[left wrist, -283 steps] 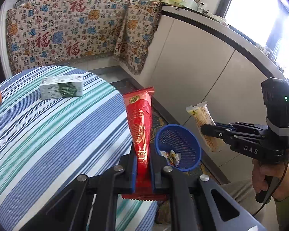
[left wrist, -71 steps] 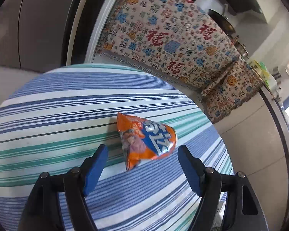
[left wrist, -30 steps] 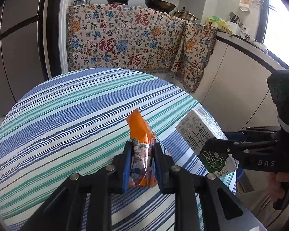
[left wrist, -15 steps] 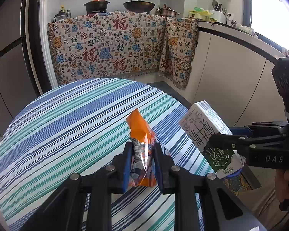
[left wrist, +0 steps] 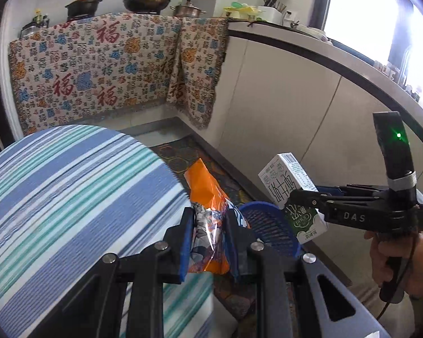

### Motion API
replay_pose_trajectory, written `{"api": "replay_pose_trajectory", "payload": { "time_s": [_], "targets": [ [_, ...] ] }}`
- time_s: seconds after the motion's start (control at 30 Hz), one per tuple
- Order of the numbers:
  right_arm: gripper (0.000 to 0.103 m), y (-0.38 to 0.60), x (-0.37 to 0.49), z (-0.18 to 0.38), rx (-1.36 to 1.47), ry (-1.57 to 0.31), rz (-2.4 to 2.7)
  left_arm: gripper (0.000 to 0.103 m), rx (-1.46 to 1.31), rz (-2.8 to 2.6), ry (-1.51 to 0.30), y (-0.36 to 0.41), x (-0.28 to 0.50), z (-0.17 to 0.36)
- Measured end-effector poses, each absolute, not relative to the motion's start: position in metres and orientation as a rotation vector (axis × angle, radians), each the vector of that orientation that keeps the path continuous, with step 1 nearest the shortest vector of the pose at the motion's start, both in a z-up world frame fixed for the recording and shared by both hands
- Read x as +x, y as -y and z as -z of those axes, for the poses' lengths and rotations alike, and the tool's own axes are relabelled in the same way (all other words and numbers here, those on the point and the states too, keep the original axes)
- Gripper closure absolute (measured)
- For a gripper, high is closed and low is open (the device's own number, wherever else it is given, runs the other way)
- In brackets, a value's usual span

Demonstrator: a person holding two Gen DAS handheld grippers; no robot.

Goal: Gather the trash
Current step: 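Carry the carton and chip bag over the blue wastebasket with both tools, then open both tools to drop the carton and bag into the wastebasket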

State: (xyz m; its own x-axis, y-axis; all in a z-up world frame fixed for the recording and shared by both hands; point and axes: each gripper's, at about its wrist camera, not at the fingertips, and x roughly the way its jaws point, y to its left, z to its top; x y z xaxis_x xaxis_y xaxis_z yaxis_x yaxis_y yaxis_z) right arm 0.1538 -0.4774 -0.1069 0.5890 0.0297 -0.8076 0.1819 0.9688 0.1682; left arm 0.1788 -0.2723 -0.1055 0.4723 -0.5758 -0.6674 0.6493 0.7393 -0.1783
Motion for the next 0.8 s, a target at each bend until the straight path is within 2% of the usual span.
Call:
{"api": "replay_pose_trajectory", "payload": {
  "time_s": [0.37, 0.7, 0.77, 0.8],
  "targets": [
    [0.064, 0.599, 0.138, 0.173, 0.384, -0.997, 0.242, 0.081, 0.143, 0.928, -0.901, 0.430, 0.184, 0.178],
    [0.063, 0.662, 0.142, 0.232, 0.543, -1.024, 0.288, 0.078, 0.263, 0.948, -0.964, 0.498, 0.195, 0.253],
    [0.061, 0.668, 0.142, 0.242, 0.577, -1.022, 0.283, 0.074, 0.283, 0.951, -0.980, 0.505, 0.201, 0.264],
    [0.048, 0.672, 0.141, 0.248, 0.596, -1.017, 0.281, 0.074, 0.285, 0.954, -0.992, 0.507, 0.202, 0.269]
  ]
}}
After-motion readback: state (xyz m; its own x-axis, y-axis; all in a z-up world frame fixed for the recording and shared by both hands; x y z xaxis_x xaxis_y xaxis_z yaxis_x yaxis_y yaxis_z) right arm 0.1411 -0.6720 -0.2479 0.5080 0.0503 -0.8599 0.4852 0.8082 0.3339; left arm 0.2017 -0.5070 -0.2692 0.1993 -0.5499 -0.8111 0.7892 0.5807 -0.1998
